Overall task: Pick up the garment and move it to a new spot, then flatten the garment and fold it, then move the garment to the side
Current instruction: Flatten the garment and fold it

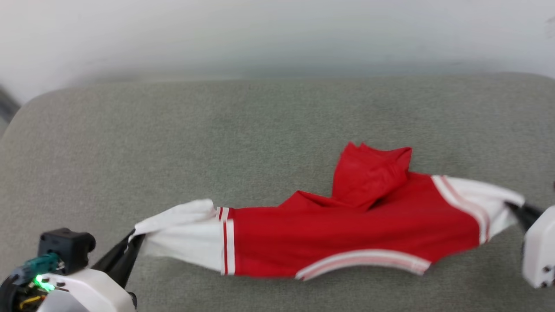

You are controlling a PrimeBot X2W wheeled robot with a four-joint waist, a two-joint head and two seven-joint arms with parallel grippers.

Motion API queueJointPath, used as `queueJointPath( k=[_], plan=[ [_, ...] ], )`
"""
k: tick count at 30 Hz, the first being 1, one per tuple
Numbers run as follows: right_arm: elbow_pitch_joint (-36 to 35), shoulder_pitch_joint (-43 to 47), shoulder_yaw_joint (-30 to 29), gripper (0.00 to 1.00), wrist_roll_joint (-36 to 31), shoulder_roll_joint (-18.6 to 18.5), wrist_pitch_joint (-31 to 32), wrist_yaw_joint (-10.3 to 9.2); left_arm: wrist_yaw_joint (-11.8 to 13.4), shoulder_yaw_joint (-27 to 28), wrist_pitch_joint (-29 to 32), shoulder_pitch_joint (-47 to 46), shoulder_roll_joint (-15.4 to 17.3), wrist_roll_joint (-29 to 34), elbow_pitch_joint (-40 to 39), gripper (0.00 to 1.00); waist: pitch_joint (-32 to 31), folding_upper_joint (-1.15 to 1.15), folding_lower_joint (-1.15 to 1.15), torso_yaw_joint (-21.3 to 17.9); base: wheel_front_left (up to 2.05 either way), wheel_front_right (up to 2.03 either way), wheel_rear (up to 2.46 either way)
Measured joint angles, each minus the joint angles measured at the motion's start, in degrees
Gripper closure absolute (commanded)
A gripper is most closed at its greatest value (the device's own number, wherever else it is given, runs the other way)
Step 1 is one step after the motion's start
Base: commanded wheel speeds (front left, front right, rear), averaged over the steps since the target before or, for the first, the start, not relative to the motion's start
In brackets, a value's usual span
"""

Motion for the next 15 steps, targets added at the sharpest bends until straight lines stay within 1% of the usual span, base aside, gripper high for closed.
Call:
queueJointPath(
  k=[2,4,7,10,13,15],
  plan=[
    [-1.57,-2.27,-0.86,1.0,0.92,-2.57,0.75,0.0,-0.36,1.35,0.25,-0.02,1.4,-0.63,-2.13,1.0,-0.97,0.0,0.0,-0.73,0.0,0.0,0.0],
    [-2.96,-4.65,-1.49,1.0,2.31,-4.1,1.68,0.0,-0.52,3.05,0.42,-0.4,2.85,-1.12,-4.11,1.0,-1.79,0.0,0.0,-1.4,0.0,0.0,0.0],
    [-5.13,-9.23,-2.16,1.0,5.12,-5.38,3.56,0.0,-0.59,6.16,0.84,-1.8,5.16,-2.04,-6.91,1.0,-2.93,0.0,0.0,-2.26,0.0,0.0,0.0],
    [-6.56,-14.0,-2.48,1.0,6.92,-6.26,4.74,0.0,-0.56,9.45,0.9,-3.78,6.75,-2.92,-8.8,1.0,-3.64,0.0,0.0,-3.09,0.0,0.0,0.0],
    [-6.79,-17.96,-1.85,1.0,7.28,-7.4,5.05,0.0,-0.52,12.2,1.0,-6.05,8.49,-3.04,-9.79,1.0,-4.06,0.0,0.0,-3.83,0.0,0.0,0.0],
    [-6.73,-20.34,-1.05,1.0,7.65,-8.16,4.97,0.0,-0.62,13.93,0.99,-7.71,8.98,-3.89,-10.63,1.0,-4.16,0.0,0.0,-4.28,0.0,0.0,0.0]
  ],
)
